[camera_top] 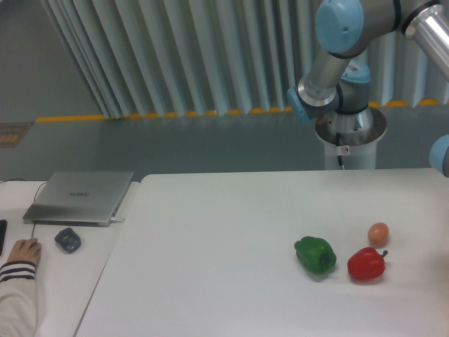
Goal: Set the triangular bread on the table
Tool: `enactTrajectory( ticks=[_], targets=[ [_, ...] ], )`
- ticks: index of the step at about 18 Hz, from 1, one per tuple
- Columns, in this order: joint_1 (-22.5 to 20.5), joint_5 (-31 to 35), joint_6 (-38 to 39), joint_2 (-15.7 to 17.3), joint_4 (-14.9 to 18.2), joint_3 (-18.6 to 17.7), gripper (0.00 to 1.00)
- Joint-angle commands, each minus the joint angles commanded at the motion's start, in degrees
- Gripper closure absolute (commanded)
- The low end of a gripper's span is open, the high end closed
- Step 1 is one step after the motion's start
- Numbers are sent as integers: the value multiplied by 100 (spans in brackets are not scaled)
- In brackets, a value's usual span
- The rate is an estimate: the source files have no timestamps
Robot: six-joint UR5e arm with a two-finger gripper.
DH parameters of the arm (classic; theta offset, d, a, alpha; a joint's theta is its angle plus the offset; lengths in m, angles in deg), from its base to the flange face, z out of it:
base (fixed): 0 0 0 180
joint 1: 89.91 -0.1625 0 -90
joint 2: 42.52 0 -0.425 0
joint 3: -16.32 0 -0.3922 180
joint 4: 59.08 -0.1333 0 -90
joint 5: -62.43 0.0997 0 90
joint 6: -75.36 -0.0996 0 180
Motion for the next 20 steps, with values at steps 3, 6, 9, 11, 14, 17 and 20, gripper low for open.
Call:
enactTrajectory(
  ticks=[3,6,9,11,14,17,20],
  targets=[
    [9,9,0,-9,0,-9,10],
    [18,9,17,-17,0,-9,16],
    [26,9,26,-9,0,-44,25],
    [35,9,79,-18,0,-53,28],
    [44,9,114,-18,9,-53,55],
    [35,0,211,26,18,-53,75],
    [26,18,211,79,44,-44,82]
  ],
)
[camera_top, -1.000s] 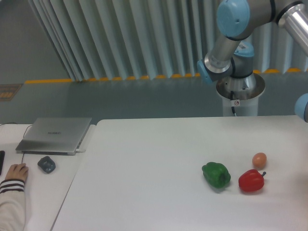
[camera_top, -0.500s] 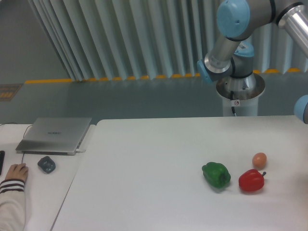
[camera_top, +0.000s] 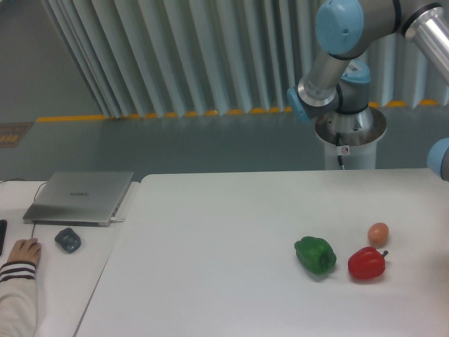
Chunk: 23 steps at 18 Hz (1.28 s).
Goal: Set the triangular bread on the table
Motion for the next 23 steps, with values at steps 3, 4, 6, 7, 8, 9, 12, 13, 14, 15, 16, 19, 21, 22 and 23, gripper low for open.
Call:
enactTrajectory(
  ticks=[3,4,6,7,8,9,12,13,14,15,16,19,21,22,23],
  targets=[
    [-26,-26,0,61,35,26,82],
    [-61,-52,-9,105,87,26,82],
    [-123,-123,-9,132,202,53,82],
    [-158,-132,0,141,237,70,82],
    [-184,-132,0,176,281,70,82],
    [-202,-193,0,193,429,123,82],
    [-281,-570,0,290,895,149,82],
    [-342,-684,-52,316,1105,149,82],
    [-369,-799,-79,334,1325,149,82],
    [-369,-852,-79,343,1414,149,82],
    [-360,-861,-79,395,1441,149,82],
    [-352,-1053,-79,571,1836,141,82],
    [-343,-1282,-79,746,2117,141,82],
    [-343,-1353,-79,817,2257,141,82],
    [-325,-1467,-79,896,2381,141,82]
  ],
)
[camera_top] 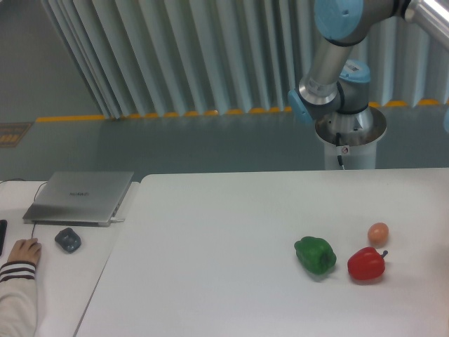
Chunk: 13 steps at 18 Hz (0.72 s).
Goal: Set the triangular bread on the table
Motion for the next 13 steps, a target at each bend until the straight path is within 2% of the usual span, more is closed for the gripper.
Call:
enactTrajectory(
  ticks=[1,3,7,9,10,11,12,13],
  targets=[
    [9,-227,9,140,184,9,82],
    [18,-571,35,246,343,9,82],
    [141,-722,88,308,476,0,82],
    [429,-704,463,308,467,-61,82],
    [553,-643,501,300,519,-79,82],
    [728,-530,440,274,790,-114,82],
    [878,-285,361,247,871,-193,82],
    [1149,274,317,238,897,-280,81]
  ],
)
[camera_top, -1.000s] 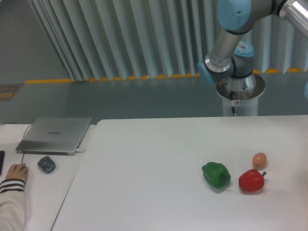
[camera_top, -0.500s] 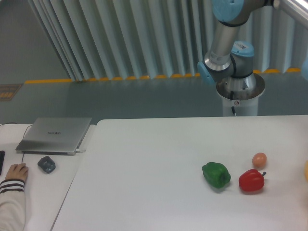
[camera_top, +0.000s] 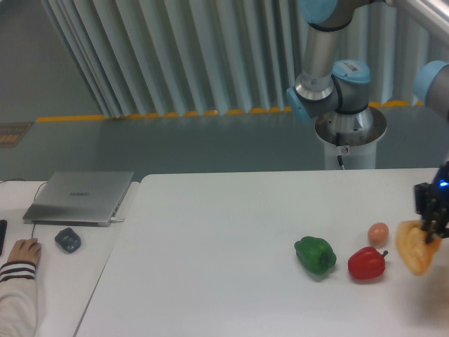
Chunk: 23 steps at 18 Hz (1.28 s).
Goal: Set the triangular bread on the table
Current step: 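Carry the gripped triangular bread slice over the red pepper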
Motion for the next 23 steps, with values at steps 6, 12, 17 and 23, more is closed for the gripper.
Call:
enactTrajectory(
  ticks=[6,12,17,23],
  targets=[
    [354,-231,-106,70,35,-273,81],
    [363,-240,-712,272,176,-467,81],
    [91,-460,-1035,307,369,-423,79],
    [204,-276,-1310,325,633,-475,79]
  ],
)
